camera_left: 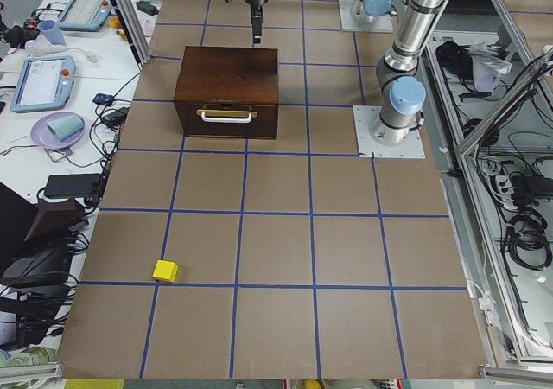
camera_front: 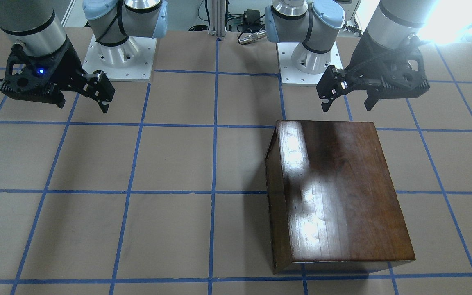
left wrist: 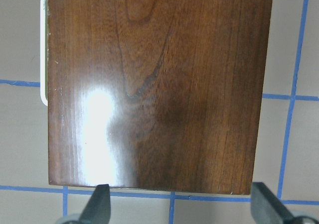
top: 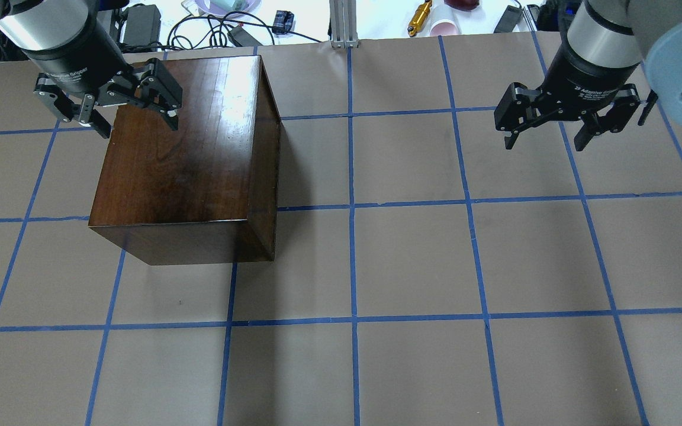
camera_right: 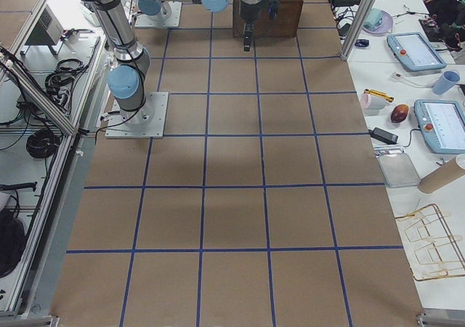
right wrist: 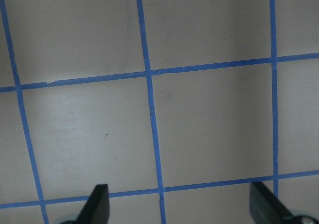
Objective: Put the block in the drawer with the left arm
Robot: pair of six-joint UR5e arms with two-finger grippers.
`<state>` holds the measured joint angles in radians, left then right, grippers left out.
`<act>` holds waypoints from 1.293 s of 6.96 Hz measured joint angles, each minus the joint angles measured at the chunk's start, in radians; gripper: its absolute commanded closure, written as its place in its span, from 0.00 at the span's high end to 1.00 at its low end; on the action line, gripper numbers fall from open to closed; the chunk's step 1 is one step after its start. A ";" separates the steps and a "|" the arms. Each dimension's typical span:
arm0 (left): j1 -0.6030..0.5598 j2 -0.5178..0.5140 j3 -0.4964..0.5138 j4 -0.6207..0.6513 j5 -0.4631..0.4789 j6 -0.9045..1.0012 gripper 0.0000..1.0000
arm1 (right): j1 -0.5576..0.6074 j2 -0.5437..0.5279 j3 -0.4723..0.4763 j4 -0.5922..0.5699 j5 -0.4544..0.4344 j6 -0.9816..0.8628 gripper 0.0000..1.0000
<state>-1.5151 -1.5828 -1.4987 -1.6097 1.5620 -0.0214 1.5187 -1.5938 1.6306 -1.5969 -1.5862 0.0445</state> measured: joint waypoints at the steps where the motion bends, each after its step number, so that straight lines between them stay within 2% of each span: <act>1: 0.003 0.000 0.004 -0.001 -0.001 0.000 1.00 | 0.000 0.000 0.000 0.000 0.000 0.000 1.00; 4: 0.032 -0.047 0.064 -0.005 -0.001 0.035 1.00 | 0.000 0.000 0.000 0.000 0.000 0.000 1.00; 9: 0.231 -0.263 0.203 0.010 0.005 0.286 1.00 | 0.000 0.000 0.000 0.000 0.000 0.000 1.00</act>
<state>-1.2840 -1.8463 -1.2955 -1.5996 1.5674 0.2650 1.5187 -1.5938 1.6306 -1.5969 -1.5861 0.0445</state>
